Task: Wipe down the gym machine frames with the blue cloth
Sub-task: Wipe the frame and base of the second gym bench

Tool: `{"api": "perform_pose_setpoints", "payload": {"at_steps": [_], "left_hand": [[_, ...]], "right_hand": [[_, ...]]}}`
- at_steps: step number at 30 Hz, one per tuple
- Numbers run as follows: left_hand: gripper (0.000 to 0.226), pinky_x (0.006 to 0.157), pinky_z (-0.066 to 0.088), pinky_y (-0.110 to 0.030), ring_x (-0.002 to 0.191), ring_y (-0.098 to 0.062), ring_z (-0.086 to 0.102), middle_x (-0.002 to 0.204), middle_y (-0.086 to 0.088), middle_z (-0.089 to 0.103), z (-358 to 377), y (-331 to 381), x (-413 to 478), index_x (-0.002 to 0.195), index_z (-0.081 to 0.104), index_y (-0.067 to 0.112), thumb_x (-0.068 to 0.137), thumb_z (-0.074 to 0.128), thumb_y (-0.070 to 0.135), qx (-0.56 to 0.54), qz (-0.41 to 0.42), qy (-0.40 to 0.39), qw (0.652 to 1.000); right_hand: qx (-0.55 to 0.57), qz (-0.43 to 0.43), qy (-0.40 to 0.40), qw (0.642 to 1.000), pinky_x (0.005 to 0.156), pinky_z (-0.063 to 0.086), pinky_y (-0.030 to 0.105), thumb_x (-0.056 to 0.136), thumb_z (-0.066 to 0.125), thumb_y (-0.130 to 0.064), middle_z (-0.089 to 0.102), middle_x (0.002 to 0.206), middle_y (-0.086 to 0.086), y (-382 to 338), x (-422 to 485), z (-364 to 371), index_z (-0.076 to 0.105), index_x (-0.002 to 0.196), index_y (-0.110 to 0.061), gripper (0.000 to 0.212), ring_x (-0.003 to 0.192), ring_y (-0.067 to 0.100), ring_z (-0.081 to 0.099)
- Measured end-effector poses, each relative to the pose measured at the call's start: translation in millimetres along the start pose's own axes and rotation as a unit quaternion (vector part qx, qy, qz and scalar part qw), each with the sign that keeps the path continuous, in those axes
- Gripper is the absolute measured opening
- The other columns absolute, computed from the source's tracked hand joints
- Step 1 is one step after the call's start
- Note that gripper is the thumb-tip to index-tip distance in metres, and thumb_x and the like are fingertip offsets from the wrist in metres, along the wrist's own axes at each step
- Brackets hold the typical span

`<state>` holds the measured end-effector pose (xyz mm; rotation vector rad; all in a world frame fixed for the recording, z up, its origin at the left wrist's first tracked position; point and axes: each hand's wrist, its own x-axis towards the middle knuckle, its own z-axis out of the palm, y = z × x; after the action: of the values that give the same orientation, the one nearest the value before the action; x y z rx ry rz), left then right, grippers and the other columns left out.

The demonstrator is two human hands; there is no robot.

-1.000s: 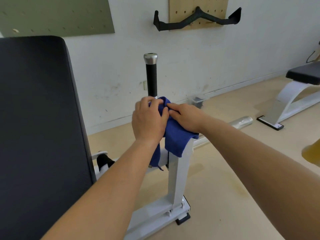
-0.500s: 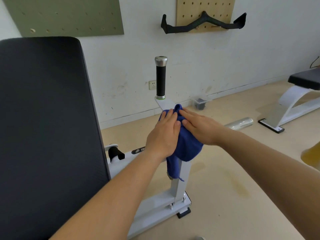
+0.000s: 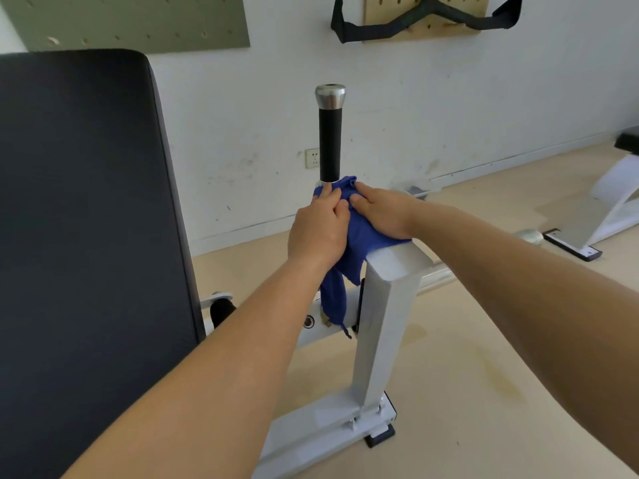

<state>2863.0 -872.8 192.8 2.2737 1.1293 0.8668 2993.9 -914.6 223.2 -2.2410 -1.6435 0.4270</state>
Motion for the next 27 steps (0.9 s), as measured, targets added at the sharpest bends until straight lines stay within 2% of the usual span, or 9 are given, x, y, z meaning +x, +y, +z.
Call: {"api": "perform_pose_setpoints", "payload": {"at_steps": [3, 6, 11, 14, 17, 19, 21, 24, 27], "left_hand": [[0.037, 0.098, 0.04, -0.037, 0.128, -0.029, 0.048, 0.153, -0.001, 0.041, -8, 12, -19, 0.132, 0.055, 0.015, 0.106, 0.032, 0.027, 0.019, 0.015, -0.024, 0.999], [0.04, 0.105, 0.038, -0.039, 0.14, -0.025, 0.036, 0.16, 0.001, 0.028, -10, 21, -46, 0.141, 0.045, 0.016, 0.107, 0.028, 0.028, 0.041, 0.044, -0.055, 0.997], [0.047, 0.116, 0.029, -0.038, 0.151, -0.011, 0.005, 0.163, 0.009, 0.018, -8, 27, -85, 0.153, 0.029, 0.021, 0.107, 0.024, 0.029, 0.058, 0.077, -0.094, 0.991], [0.042, 0.109, 0.035, -0.036, 0.145, -0.009, 0.017, 0.156, 0.005, 0.032, -11, 27, -83, 0.145, 0.04, 0.018, 0.106, 0.025, 0.026, 0.074, 0.108, -0.086, 0.988], [0.039, 0.093, 0.034, -0.027, 0.134, -0.014, 0.032, 0.148, -0.001, 0.038, -14, 25, -63, 0.14, 0.044, 0.015, 0.106, 0.027, 0.023, 0.084, 0.115, -0.09, 0.986], [0.039, 0.086, 0.03, -0.023, 0.129, -0.019, 0.039, 0.148, -0.001, 0.037, -13, 23, -47, 0.141, 0.043, 0.015, 0.107, 0.027, 0.022, 0.096, 0.106, -0.095, 0.985], [0.038, 0.087, 0.031, -0.025, 0.127, -0.022, 0.041, 0.148, -0.002, 0.037, -11, 20, -29, 0.14, 0.044, 0.014, 0.107, 0.027, 0.021, 0.107, 0.094, -0.093, 0.985], [0.038, 0.085, 0.031, -0.027, 0.122, -0.024, 0.046, 0.149, -0.003, 0.037, -8, 9, -1, 0.138, 0.046, 0.017, 0.107, 0.026, 0.022, 0.095, 0.06, -0.086, 0.99], [0.04, 0.082, 0.032, -0.027, 0.1, -0.019, 0.048, 0.146, -0.002, 0.04, -5, -1, 13, 0.141, 0.046, 0.024, 0.107, 0.024, 0.025, 0.074, 0.045, -0.073, 0.994]], "right_hand": [[0.017, -0.002, -0.008, 1.0, 0.109, 0.028, 0.037, 0.108, 0.024, -0.034, 0.043, 0.15, 0.018, 3, -18, 1, 0.016, 0.157, -0.018, 0.052, 0.135, 0.034, 0.043], [0.018, 0.004, -0.016, 1.0, 0.114, 0.029, 0.044, 0.107, 0.024, -0.039, 0.043, 0.151, 0.017, 13, -43, 3, 0.01, 0.158, -0.022, 0.055, 0.134, 0.034, 0.044], [0.001, -0.011, -0.009, 1.0, 0.111, 0.028, 0.035, 0.107, 0.025, -0.039, 0.032, 0.16, 0.006, 24, -100, 5, 0.009, 0.159, -0.022, 0.057, 0.139, 0.029, 0.039], [-0.012, -0.019, -0.016, 1.0, 0.114, 0.024, 0.035, 0.108, 0.025, -0.038, 0.026, 0.162, 0.003, 24, -102, 3, 0.008, 0.159, -0.021, 0.057, 0.142, 0.028, 0.035], [0.003, -0.013, -0.026, 1.0, 0.112, 0.03, 0.04, 0.108, 0.027, -0.034, 0.041, 0.152, 0.015, 22, -78, 1, 0.018, 0.155, -0.015, 0.052, 0.133, 0.034, 0.044], [-0.007, -0.001, -0.041, 0.999, 0.115, 0.027, 0.043, 0.108, 0.025, -0.036, 0.04, 0.152, 0.017, 22, -53, 1, 0.014, 0.156, -0.014, 0.054, 0.136, 0.035, 0.041], [-0.019, 0.01, -0.044, 0.999, 0.118, 0.022, 0.042, 0.108, 0.022, -0.038, 0.033, 0.157, 0.016, 20, -29, 1, 0.013, 0.157, -0.014, 0.056, 0.141, 0.034, 0.035], [-0.026, 0.004, -0.033, 0.999, 0.112, 0.024, 0.036, 0.109, 0.021, -0.033, 0.039, 0.153, 0.018, 11, 0, -1, 0.026, 0.154, -0.009, 0.051, 0.138, 0.034, 0.039], [-0.013, -0.007, -0.02, 1.0, 0.111, 0.025, 0.035, 0.109, 0.019, -0.033, 0.044, 0.15, 0.017, 6, 17, -1, 0.029, 0.153, -0.012, 0.05, 0.135, 0.033, 0.042]]}}
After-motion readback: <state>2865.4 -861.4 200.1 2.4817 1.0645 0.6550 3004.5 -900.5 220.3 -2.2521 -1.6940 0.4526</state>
